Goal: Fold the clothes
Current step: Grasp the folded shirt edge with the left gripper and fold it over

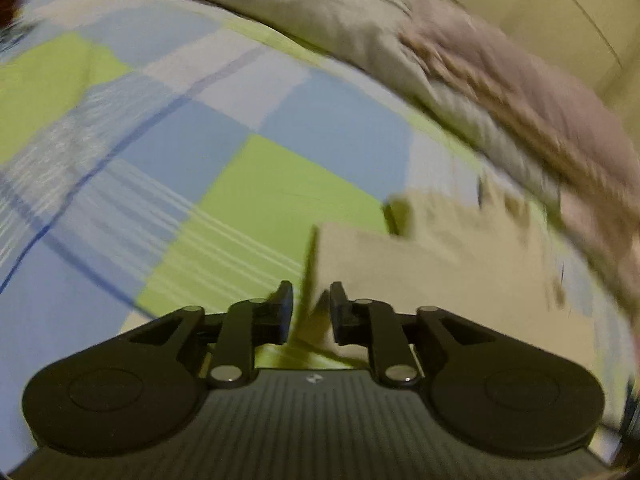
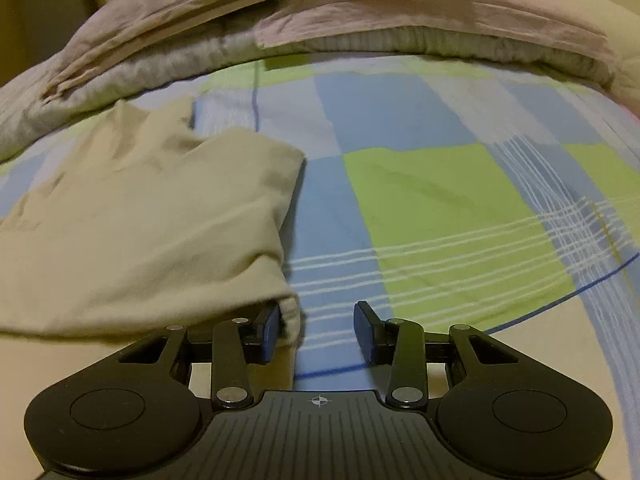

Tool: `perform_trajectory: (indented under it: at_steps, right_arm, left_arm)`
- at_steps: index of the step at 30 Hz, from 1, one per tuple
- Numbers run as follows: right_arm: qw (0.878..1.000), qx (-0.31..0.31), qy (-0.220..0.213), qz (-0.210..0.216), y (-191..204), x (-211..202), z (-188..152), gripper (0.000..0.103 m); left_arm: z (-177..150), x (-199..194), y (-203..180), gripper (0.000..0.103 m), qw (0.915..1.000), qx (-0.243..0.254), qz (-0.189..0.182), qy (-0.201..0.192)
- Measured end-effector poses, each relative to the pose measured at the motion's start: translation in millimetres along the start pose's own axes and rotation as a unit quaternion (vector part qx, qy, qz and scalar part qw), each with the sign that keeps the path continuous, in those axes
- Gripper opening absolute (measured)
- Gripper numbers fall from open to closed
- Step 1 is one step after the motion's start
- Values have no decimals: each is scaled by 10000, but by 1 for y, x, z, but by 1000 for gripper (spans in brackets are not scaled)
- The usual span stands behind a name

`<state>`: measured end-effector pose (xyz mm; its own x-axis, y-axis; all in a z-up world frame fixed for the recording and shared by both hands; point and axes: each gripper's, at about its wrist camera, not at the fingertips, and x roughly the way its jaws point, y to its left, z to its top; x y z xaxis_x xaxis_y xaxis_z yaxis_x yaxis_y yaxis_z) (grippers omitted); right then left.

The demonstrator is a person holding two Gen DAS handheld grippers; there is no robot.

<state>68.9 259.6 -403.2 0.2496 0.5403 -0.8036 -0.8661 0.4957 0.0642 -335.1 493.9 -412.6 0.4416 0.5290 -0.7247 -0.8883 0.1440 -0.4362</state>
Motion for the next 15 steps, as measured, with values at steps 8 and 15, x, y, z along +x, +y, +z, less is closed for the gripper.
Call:
perform_trajectory:
  at_steps: [8, 15]
  right_arm:
    - [9996, 250, -109, 86, 0, -28, 0, 38]
    - [9987, 499, 43, 129, 4, -21, -2, 38]
  left_arm:
    - [-31, -13, 19, 39, 9684, -2342, -803, 297]
    - [-48, 18, 12, 25, 9432, -3219, -816, 50]
